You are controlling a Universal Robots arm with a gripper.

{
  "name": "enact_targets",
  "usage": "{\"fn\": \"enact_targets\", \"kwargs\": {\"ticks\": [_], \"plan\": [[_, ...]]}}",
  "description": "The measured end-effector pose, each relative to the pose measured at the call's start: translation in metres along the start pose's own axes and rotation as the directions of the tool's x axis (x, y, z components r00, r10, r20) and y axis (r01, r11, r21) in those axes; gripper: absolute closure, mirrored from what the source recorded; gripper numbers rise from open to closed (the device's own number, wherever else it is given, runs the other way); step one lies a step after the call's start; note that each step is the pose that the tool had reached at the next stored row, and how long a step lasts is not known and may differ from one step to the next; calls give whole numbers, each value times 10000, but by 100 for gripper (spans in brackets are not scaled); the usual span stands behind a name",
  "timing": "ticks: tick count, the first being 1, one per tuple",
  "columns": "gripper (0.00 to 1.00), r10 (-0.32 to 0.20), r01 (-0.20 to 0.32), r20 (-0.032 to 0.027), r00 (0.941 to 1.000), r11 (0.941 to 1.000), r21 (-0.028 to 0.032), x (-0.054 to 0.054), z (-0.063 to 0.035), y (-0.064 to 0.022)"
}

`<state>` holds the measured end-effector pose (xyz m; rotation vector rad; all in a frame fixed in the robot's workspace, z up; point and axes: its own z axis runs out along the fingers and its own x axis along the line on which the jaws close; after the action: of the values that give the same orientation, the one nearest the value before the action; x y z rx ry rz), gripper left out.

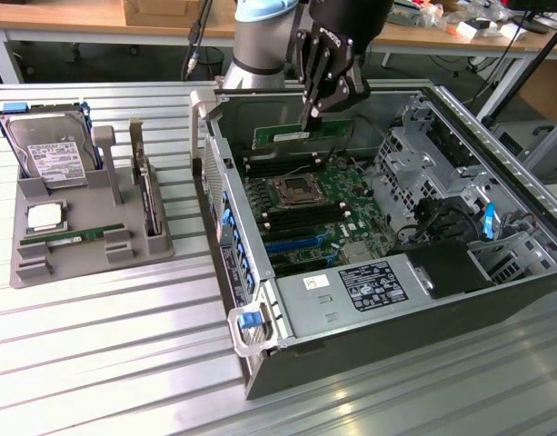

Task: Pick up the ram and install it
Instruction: 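Pick up the ram and move it above insertion slot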

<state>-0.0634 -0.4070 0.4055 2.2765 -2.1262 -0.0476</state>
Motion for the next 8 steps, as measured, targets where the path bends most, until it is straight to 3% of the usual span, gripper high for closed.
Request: {"fn": "enact_targets", "kwargs": {"ticks": [8], "plan": [[88,-1,1,0,10000,10000,-1,13,-9,-210]]}}
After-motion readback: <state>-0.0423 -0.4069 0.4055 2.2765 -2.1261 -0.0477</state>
